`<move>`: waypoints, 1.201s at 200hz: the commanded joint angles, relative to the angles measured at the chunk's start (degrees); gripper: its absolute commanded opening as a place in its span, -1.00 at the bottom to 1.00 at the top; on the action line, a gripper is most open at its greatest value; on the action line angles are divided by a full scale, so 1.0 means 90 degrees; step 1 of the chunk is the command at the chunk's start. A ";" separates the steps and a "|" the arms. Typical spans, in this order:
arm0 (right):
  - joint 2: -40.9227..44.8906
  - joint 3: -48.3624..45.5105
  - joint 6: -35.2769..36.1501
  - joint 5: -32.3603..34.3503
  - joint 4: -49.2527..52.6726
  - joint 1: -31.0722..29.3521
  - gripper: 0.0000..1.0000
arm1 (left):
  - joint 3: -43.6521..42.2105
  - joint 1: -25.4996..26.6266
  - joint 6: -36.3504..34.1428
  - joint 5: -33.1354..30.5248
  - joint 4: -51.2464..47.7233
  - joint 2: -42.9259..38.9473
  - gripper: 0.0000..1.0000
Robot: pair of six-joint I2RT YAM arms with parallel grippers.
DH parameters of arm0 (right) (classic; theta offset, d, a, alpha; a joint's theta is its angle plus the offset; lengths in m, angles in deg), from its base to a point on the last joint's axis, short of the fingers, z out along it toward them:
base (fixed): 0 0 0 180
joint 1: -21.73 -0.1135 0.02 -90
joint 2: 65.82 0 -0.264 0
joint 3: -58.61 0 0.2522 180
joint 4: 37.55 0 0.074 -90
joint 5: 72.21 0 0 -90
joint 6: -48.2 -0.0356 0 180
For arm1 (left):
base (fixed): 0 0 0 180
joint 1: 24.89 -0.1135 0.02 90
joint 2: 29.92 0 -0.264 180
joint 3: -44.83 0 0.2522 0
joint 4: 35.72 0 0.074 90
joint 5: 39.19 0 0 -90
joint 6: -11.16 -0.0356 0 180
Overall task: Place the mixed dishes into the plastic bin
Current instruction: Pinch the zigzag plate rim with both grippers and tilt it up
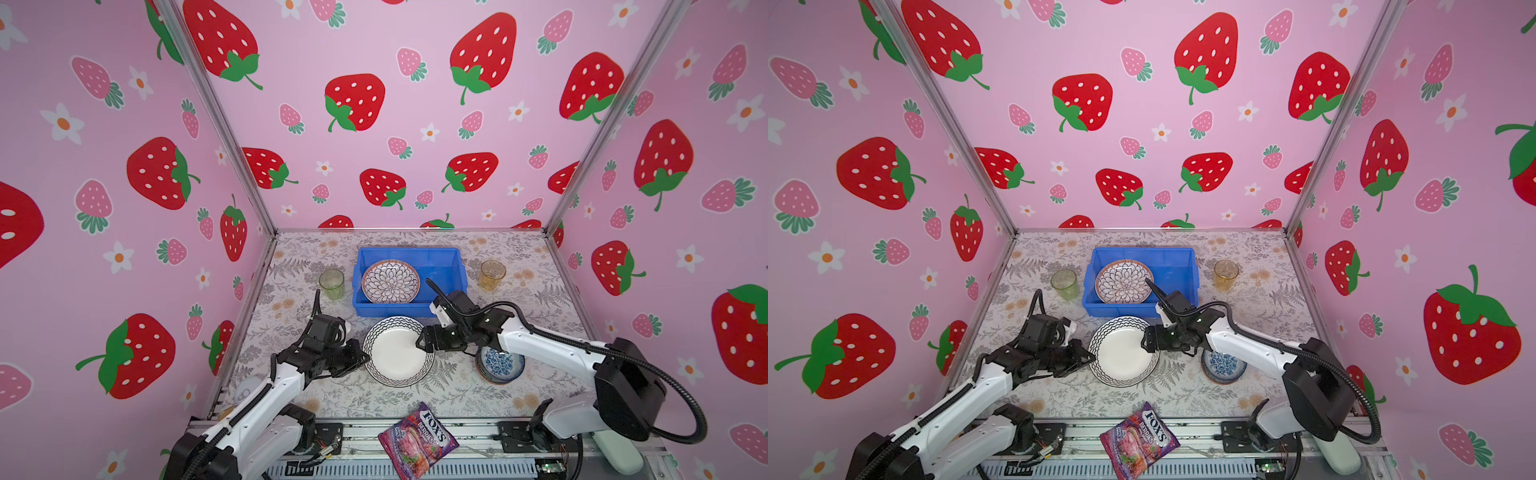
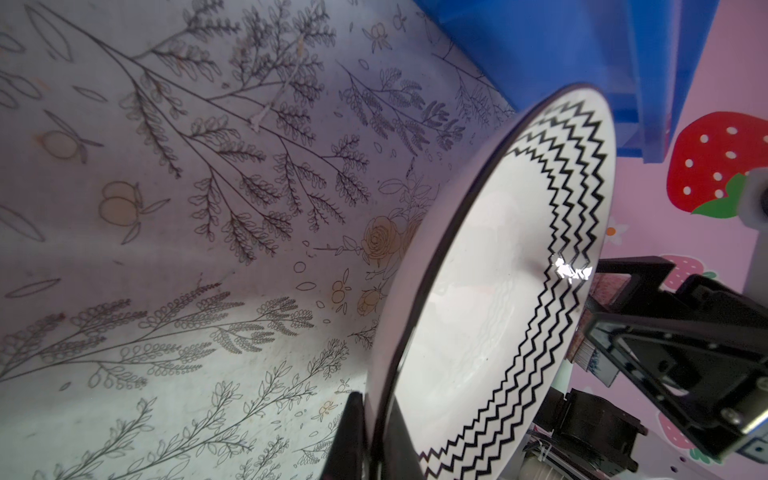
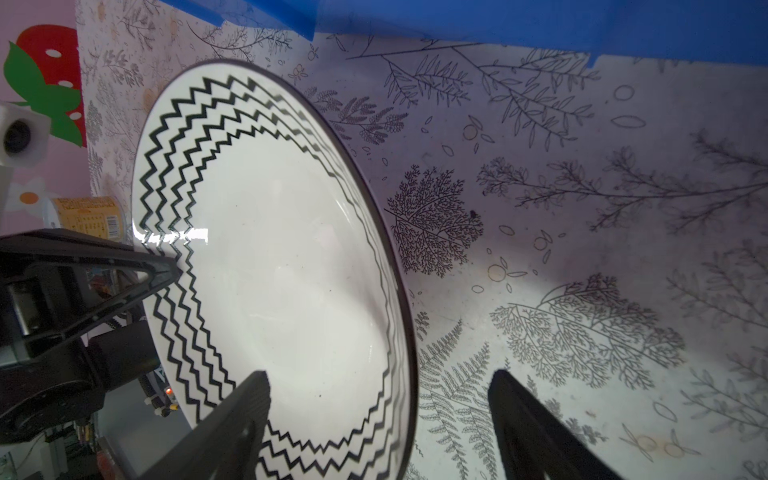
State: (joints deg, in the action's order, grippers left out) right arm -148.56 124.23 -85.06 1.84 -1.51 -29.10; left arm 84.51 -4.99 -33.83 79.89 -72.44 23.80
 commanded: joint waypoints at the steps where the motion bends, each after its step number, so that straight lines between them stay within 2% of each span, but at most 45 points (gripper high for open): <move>1: -0.0110 0.0205 0.0065 0.0028 0.0160 0.0029 0.44 | 0.0450 0.0025 -0.0028 0.0573 0.0429 -0.0145 -1.00; 35: -0.0186 0.0233 0.0086 0.0002 0.0131 0.0035 0.11 | 0.0542 0.0024 -0.0048 0.0601 0.0384 -0.0158 -1.00; 92: -0.0272 0.0234 0.0082 -0.0008 0.0085 0.0031 -0.16 | 0.0591 0.0054 -0.0061 0.0611 0.0321 -0.0241 -1.00; 190: -0.0109 0.0283 0.0061 0.0028 0.0160 0.0028 -0.83 | 0.0588 0.0084 -0.0075 0.0458 0.0237 -0.0226 -1.00; 210: -0.0053 0.0311 0.0032 0.0042 0.0196 0.0032 -1.00 | 0.0594 0.0084 -0.0070 0.0441 0.0227 -0.0248 -0.91; 214: -0.0039 0.0320 0.0027 0.0038 0.0208 0.0034 -1.00 | 0.0602 0.0086 -0.0060 0.0440 0.0221 -0.0253 -0.78; 235: 0.0024 0.0364 0.0005 0.0043 0.0282 0.0030 -1.00 | 0.0624 0.0080 -0.0050 0.0450 0.0204 -0.0280 -0.54; 240: 0.0046 0.0387 -0.0013 0.0024 0.0313 0.0040 -1.00 | 0.0633 0.0090 -0.0046 0.0445 0.0203 -0.0285 -0.42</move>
State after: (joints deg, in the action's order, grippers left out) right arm -149.83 125.71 -85.28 1.25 -1.14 -28.43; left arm 85.88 -4.59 -34.18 80.15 -74.19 22.92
